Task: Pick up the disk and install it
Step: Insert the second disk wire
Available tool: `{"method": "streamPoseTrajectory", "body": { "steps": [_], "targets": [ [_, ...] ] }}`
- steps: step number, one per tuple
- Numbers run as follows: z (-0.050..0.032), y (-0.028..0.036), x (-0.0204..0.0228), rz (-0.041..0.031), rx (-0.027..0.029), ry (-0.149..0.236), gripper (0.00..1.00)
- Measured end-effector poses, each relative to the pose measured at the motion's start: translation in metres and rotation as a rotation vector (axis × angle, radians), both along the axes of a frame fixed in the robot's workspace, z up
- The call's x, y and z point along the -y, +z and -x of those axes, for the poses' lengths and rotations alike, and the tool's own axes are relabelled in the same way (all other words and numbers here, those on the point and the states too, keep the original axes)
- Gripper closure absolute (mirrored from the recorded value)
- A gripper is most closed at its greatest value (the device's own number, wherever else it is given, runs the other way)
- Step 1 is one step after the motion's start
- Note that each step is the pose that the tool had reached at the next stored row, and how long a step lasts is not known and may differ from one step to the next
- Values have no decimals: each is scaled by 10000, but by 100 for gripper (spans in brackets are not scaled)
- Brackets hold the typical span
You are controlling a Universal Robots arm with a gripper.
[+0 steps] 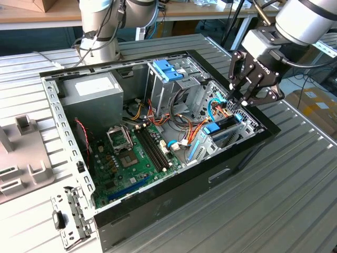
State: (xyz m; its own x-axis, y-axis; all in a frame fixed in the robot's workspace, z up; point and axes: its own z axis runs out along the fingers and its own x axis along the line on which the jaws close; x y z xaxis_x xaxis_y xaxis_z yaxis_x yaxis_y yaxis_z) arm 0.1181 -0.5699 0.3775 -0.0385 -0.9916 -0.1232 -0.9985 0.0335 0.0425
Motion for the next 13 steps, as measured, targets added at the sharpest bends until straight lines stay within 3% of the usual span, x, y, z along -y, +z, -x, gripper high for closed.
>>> {"method": "streamPoseTrajectory", "body": {
  "steps": [3,6,10,13],
  "targets": [
    [0,9,-1,-55,0,0,64],
    [-15,28,-1,-195,-1,1,64],
    [-42,29,-1,-199,-3,0,64],
    [-25,28,1,-265,-3,0,64]
  ]
}}
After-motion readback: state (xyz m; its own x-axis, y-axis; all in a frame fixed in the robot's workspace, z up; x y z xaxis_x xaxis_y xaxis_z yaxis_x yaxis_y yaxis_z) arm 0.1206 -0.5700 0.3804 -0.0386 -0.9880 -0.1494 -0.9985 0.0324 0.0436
